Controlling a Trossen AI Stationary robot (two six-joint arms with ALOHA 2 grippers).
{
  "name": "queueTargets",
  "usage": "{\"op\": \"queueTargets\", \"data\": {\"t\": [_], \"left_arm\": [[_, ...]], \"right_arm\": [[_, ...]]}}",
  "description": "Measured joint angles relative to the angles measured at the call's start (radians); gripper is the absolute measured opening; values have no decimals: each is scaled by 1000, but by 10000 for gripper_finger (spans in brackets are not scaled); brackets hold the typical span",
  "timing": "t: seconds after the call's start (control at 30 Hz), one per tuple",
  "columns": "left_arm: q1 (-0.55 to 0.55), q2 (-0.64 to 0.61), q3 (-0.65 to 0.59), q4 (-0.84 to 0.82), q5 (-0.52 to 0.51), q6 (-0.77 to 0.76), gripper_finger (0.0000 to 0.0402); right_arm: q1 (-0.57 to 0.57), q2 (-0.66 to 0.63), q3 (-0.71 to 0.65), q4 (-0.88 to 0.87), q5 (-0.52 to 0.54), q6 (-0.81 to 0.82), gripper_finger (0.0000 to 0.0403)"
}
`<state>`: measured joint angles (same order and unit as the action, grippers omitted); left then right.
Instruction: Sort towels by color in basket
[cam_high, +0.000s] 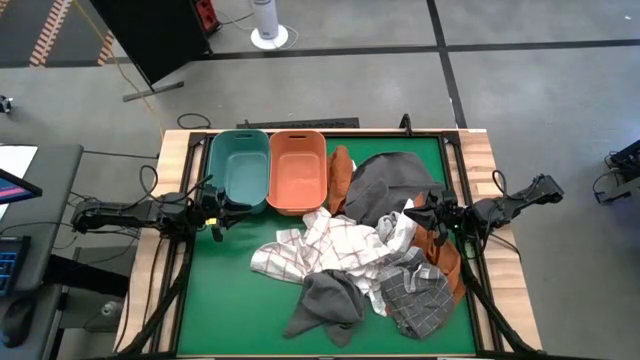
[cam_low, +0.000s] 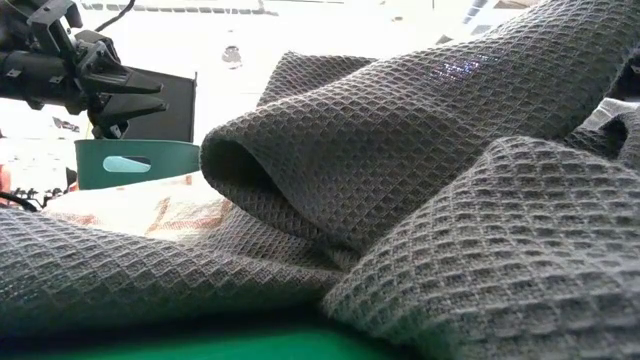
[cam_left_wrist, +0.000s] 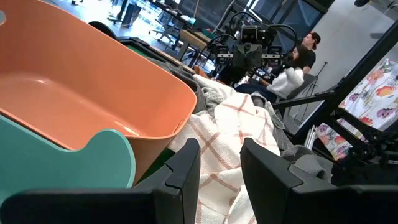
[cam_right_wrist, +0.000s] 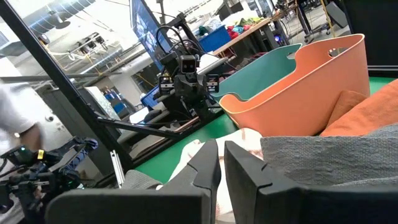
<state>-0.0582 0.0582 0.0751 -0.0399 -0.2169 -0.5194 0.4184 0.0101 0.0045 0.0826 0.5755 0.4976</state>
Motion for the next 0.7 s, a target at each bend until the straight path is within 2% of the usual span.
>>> {"op": "queueTargets", "data": {"t": [0.23, 0.4, 0.6, 0.7], "left_arm": [[0, 0, 0, 1, 0, -44, 107], [0, 0, -3, 24, 0, -372, 107], [0, 0, -3, 27, -4, -579, 107], [0, 0, -3, 26, -5, -620, 107]], "right_arm": [[0, 0, 0, 0, 0, 0, 56], [-2, 0, 0, 2, 2, 0, 56], [-17, 0, 0, 54, 3, 0, 56], [-23, 0, 0, 91, 2, 0, 56]]}}
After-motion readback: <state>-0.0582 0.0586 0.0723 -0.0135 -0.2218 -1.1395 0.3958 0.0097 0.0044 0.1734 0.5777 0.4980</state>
